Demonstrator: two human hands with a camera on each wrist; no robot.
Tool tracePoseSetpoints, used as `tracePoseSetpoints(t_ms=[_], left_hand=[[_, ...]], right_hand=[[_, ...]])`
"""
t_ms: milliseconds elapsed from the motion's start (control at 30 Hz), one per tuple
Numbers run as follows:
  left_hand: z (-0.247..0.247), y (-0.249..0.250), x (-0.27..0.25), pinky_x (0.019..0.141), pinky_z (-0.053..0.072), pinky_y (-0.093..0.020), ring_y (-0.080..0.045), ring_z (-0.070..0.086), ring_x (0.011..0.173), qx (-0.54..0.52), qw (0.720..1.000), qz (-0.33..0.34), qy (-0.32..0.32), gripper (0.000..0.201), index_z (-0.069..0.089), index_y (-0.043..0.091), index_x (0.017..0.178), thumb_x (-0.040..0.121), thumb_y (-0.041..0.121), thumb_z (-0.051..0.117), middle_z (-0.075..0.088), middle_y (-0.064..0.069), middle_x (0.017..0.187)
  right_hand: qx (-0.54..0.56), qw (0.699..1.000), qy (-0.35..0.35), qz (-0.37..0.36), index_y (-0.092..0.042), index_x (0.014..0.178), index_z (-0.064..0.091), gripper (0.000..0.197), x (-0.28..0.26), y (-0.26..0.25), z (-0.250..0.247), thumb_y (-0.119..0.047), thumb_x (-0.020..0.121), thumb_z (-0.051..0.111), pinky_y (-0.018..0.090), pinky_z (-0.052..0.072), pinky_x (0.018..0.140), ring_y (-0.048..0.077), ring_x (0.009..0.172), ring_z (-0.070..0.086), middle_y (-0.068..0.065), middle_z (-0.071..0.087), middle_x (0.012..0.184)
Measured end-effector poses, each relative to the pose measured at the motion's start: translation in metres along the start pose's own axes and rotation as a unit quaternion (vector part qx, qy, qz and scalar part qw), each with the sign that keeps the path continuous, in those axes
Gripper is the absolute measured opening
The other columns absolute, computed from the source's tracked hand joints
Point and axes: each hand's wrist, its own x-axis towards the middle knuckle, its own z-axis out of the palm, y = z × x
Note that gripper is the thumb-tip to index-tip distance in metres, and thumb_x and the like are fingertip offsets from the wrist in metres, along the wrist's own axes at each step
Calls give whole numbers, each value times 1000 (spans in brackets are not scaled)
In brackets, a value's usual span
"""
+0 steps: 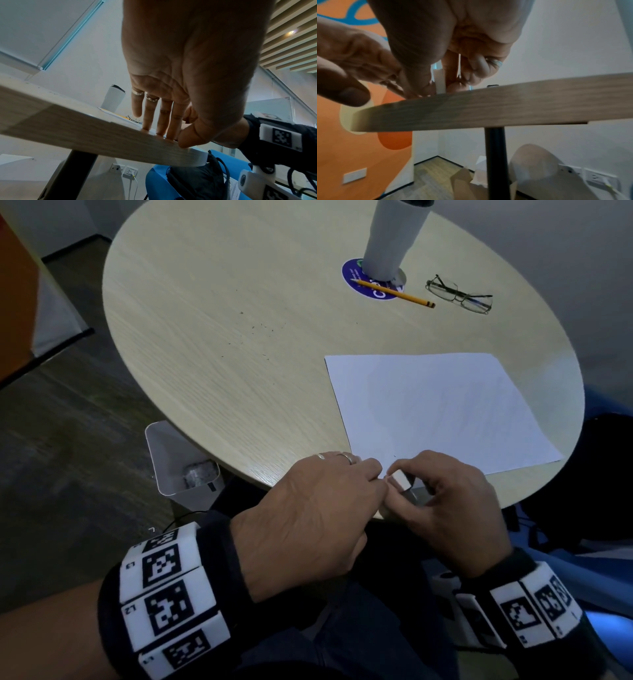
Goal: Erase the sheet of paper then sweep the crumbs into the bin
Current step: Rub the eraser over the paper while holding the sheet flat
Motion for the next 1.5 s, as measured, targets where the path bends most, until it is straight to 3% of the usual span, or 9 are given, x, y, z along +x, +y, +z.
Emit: tracePoseSetpoints(t_ms=[133,367,467,633,800,967,1167,1333,1500], left_hand=[[-2,2,0,78,44,-28,-14,57,96,-15,1000,-2,-2,12,52,28,95,85,33,58,53,10,104],[-2,3,1,72,27,-26,-12,58,86,13,1000,-14,-16,17,53,29,93,80,36,63,56,11,96],[-4,5,1,80,34,-26,-14,57,95,-1,1000,-3,-9,19,42,29,93,87,35,58,53,11,103],[-1,5,1,83,45,-30,-17,59,89,-7,1000,-15,-24,24,56,26,100,80,35,65,55,9,98],[-2,6,1,94,41,-28,-15,57,101,-12,1000,4,3,22,38,28,96,89,34,58,51,9,107],[-2,5,2,92,47,-31,-18,61,94,-8,1000,-8,-27,28,58,25,108,83,35,64,56,8,102],[-8,6,2,93,40,-28,-16,58,102,-11,1000,-3,-18,15,46,28,99,90,34,57,52,9,107],[-4,-3,3,82,50,-28,-15,56,87,-36,999,-6,-14,10,61,26,93,85,31,59,55,10,94],[7,-25,9,75,49,-35,-15,50,84,-92,996,8,9,13,66,26,87,91,28,55,57,11,89]], right_hand=[[22,997,31,67,-27,76,73,14,4,22,-14,-35,86,77,42,56,65,19,71,66,-7,71,75],[10,999,8,30,-29,79,75,13,1,5,-2,-39,87,76,36,52,61,14,70,61,-9,66,73],[-21,996,29,77,-28,75,73,14,7,22,-14,-29,85,83,36,50,63,16,71,61,-8,67,72],[-25,1000,14,8,-28,81,75,9,0,2,-2,-36,85,77,31,45,59,11,68,54,-11,61,73],[-24,995,47,86,-30,75,73,14,8,24,-16,-34,86,79,37,52,65,17,73,62,-10,67,72],[6,1000,11,-8,-26,84,77,22,2,2,2,-43,92,65,33,49,62,14,72,59,-11,65,75],[-27,997,47,45,-27,79,74,14,12,24,-8,-33,90,79,35,48,62,15,70,58,-10,66,73],[102,991,65,53,-26,113,68,19,10,11,-7,-31,96,77,27,47,57,15,58,58,-5,63,69],[202,973,44,107,-24,98,73,8,16,28,-25,-32,97,73,41,55,55,27,57,65,-1,76,78]])
